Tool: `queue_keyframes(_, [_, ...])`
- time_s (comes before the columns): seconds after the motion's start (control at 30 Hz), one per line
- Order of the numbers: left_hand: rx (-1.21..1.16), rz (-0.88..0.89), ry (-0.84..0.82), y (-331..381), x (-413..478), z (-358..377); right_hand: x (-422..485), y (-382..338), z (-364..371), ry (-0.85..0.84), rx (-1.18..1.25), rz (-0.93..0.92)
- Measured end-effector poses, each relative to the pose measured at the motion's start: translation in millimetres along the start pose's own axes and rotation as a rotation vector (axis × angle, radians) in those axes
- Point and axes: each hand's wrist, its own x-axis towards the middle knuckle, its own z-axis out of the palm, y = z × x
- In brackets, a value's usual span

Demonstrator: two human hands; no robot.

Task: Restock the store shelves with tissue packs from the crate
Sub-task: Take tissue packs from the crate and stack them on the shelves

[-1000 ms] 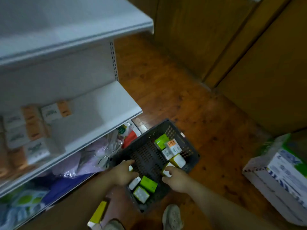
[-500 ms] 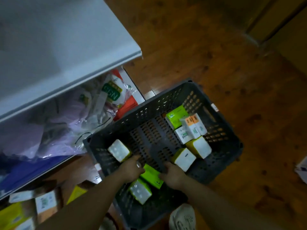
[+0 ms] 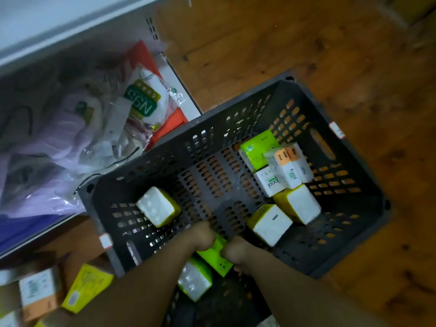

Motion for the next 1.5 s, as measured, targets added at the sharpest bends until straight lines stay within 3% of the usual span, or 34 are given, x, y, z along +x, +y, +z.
queue_keyframes(0.07, [-0.104,0.029,-0.002,2,-2,-3,-11,0,1,-0.001,0.213,0.001])
queue_keyframes(0.2, [-0.203,0.065,0.146,2,-29,-18,-50,-10,1,0.109,0.557,-0.025])
queue_keyframes(0.4, [-0.427,0.091,0.238,8,-107,-66,-128,-51,-12,0.24,0.709,-0.057])
queue_keyframes(0.57, [-0.625,0.228,0.42,27,-205,-120,-226,-94,-14,0.309,0.694,-0.187])
queue_keyframes(0.7, [-0.712,0.377,0.438,47,-305,-173,-324,-134,-8,0.446,0.643,-0.353])
queue_keyframes(0.83, [-0.617,0.599,0.445,62,-417,-225,-446,-170,-6,0.503,0.612,-0.577])
queue_keyframes(1.0, [-0.664,0.791,0.54,72,-540,-274,-581,-208,0,0.627,0.58,-0.836])
queue_keyframes(1.2, [-0.735,0.891,0.746,73,-672,-299,-708,-235,14,0.842,0.343,-1.055])
queue_keyframes(1.5, [-0.734,1.132,1.009,23,-830,-304,-830,-242,70,0.706,-0.028,-1.386])
